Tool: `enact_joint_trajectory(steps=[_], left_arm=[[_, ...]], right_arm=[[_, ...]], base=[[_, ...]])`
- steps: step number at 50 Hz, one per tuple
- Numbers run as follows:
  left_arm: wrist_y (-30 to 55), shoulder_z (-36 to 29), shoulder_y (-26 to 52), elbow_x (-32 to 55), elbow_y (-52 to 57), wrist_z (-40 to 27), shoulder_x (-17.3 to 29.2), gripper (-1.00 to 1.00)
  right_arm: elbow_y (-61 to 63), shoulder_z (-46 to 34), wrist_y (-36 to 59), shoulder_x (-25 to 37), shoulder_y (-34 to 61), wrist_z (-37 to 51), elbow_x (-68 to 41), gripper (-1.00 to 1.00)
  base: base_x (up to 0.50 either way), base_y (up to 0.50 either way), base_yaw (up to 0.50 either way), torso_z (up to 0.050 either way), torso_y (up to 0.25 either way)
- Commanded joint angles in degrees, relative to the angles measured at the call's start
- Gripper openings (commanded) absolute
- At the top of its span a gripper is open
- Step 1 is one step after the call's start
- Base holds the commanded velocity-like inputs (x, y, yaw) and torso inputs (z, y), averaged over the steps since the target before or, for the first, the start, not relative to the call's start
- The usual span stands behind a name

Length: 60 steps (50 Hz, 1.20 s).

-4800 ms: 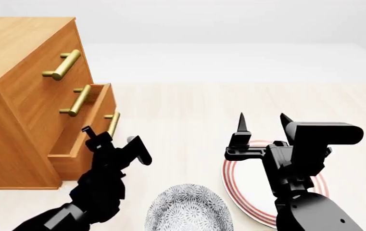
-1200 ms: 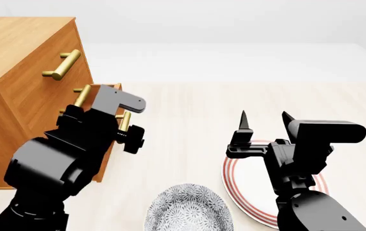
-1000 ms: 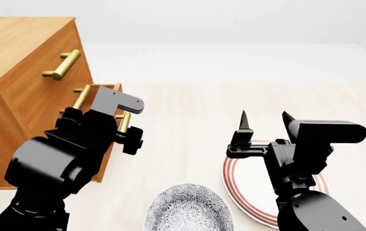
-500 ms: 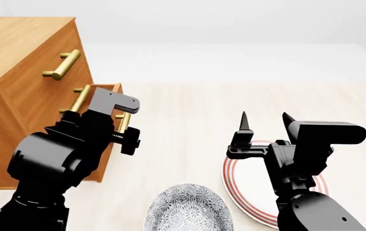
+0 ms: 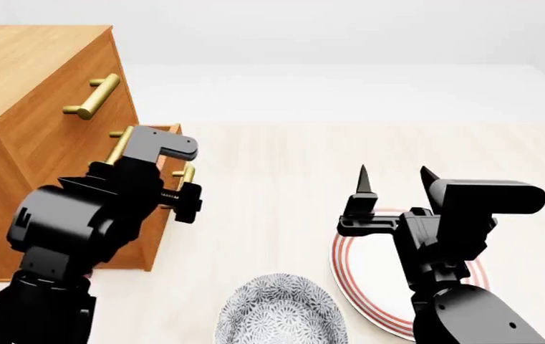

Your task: Open the bottom drawer of the cabinet.

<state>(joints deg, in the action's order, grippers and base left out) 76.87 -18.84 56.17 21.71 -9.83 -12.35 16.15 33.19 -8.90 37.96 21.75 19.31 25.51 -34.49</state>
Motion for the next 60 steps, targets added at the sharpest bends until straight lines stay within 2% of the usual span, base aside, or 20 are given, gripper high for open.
enact_joint_trajectory(steps=[1, 24, 60], left_arm=[[-1.7, 0.1, 0.6, 0.3, -2.6, 1.0, 0.3, 1.0], [-3.0, 2.2, -0.4, 2.2, -5.3, 2.4, 0.4, 1.0], [-6.8, 1.3, -1.4, 1.6, -11.5, 2.7, 0.1, 1.0]], right_arm=[[0.0, -0.1, -0.2, 0.2, 0.0, 0.1, -0.2, 1.0], [-0.1, -0.4, -0.5, 0.4, 0.0, 0.4, -0.4, 1.0], [-0.1, -0.7, -0.7, 0.8, 0.1, 1.0, -1.0, 1.0]], base=[[0.0, 0.0, 0.0, 0.0, 0.0], [0.0, 0.0, 0.0, 0.0, 0.0], [0.0, 0.0, 0.0, 0.0, 0.0]])
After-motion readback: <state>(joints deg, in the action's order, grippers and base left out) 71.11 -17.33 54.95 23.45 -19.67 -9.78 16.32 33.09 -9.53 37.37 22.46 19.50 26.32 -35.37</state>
